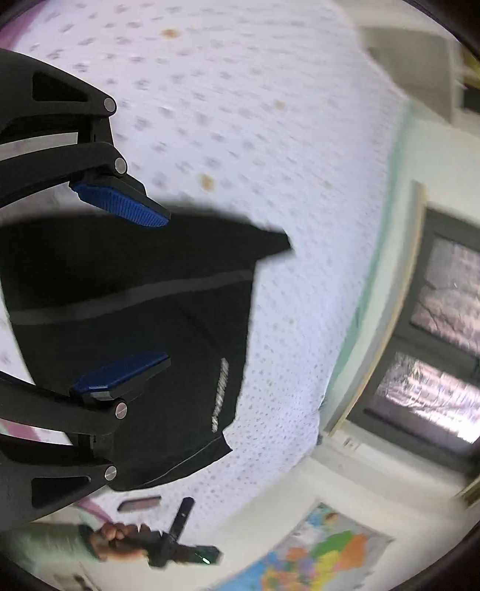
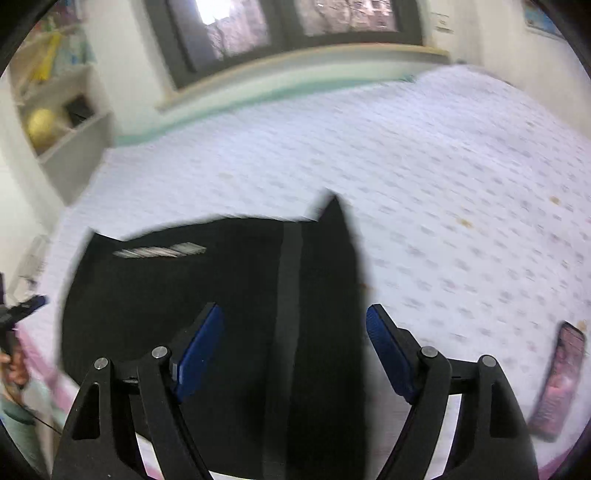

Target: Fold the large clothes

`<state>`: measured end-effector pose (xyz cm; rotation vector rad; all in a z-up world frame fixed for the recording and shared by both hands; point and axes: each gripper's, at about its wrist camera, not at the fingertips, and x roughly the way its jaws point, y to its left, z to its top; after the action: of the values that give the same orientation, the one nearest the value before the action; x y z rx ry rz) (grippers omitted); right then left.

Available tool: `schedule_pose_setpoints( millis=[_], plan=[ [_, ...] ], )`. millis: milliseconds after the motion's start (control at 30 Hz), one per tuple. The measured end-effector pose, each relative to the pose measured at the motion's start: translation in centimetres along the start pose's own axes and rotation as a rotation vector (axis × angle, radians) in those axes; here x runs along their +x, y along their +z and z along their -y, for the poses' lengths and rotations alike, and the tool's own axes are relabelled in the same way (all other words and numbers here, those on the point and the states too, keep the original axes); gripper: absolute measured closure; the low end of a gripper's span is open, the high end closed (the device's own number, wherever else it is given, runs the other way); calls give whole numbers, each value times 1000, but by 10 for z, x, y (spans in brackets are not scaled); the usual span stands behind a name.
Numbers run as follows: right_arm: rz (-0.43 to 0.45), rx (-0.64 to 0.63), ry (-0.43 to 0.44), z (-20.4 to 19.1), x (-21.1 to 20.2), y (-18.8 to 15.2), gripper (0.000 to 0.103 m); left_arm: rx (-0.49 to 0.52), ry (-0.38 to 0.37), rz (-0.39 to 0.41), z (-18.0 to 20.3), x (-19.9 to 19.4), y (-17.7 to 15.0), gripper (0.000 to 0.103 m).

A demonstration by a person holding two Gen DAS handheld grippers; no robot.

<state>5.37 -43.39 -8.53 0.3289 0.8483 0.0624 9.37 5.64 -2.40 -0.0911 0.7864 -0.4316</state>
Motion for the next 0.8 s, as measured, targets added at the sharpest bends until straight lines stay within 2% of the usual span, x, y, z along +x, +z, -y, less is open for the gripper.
schedule_pose_setpoints(
  millis=[67,167,200,267,300,333,367,433,567,700,733,800],
  plan=[
    [-25,-40,33,-36,20,9,20,7,-15,-16,23,19,13,31],
    [-124,-69,21,-65,79,18,20,-45,-32,-99,48,73,30,31],
    [-164,-67,16,-72,101,18,23,-50,-21,-123,54,82,25,31],
    [-230,-69,-15,-77,139,20,26,-55,103,-179,48,124,28,31],
    [-250,-74,-55,-75,159,18,25,-46,204,-223,41,154,29,31],
    [-259,-79,-79,-71,166,17,24,-66,213,-271,31,176,26,31],
    [-273,-69,-84,-66,175,16,17,-100,191,-299,23,189,23,30],
    [-304,-15,-61,-54,194,15,15,-191,146,-331,4,206,20,30],
    [-291,-27,-59,-50,196,14,14,-122,130,-309,14,196,23,30],
    [-233,-16,-6,-71,141,18,20,-123,29,-238,19,145,24,31],
    [-211,-24,15,-76,121,16,19,-96,-1,-197,27,119,20,31],
    [-165,-56,41,-85,85,6,19,-35,2,-144,42,85,7,31]
  ],
)
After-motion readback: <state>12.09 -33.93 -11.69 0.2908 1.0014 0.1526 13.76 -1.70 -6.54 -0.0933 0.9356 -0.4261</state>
